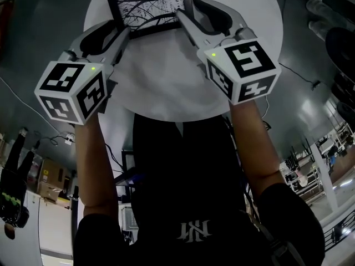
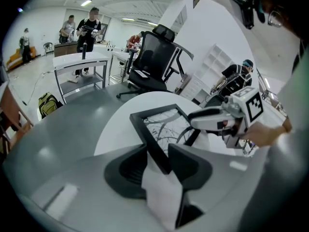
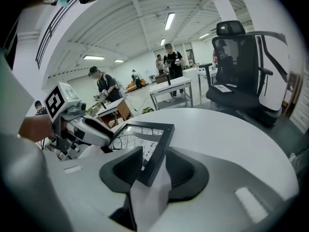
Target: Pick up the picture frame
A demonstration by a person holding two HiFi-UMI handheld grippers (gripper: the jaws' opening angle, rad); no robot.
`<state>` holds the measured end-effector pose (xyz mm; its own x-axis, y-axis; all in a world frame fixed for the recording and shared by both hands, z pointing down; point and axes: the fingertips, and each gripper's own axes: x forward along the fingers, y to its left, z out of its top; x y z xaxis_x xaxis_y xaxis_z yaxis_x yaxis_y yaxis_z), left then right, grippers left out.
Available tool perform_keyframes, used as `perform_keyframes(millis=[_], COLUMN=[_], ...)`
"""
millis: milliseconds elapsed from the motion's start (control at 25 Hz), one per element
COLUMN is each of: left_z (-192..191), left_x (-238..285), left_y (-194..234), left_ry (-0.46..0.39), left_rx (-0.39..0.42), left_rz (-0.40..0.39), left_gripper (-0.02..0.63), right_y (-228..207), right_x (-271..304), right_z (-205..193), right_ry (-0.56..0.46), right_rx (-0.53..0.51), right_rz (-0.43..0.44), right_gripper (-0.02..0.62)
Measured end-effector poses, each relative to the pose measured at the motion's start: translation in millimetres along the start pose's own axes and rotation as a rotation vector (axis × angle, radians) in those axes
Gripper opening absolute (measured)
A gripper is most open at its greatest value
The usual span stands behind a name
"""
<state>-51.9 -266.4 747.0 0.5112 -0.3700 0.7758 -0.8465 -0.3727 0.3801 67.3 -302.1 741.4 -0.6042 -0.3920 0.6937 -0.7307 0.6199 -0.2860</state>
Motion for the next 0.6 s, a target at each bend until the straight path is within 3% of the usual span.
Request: perform_keyframes(millis=[600], left_z=[0.3], left_x=[0.9], left_y=[0.9], left_ry=[-0.003], left_rx=[-0.030], left_rz=[0.042], left_gripper=[0.126], right_y=[1.1], right_x=[3.8], right_z=[-4.9], right_ry=[0.028], right_rx=[-0.045], right_rz=[-0.070], right_gripper=[0.141])
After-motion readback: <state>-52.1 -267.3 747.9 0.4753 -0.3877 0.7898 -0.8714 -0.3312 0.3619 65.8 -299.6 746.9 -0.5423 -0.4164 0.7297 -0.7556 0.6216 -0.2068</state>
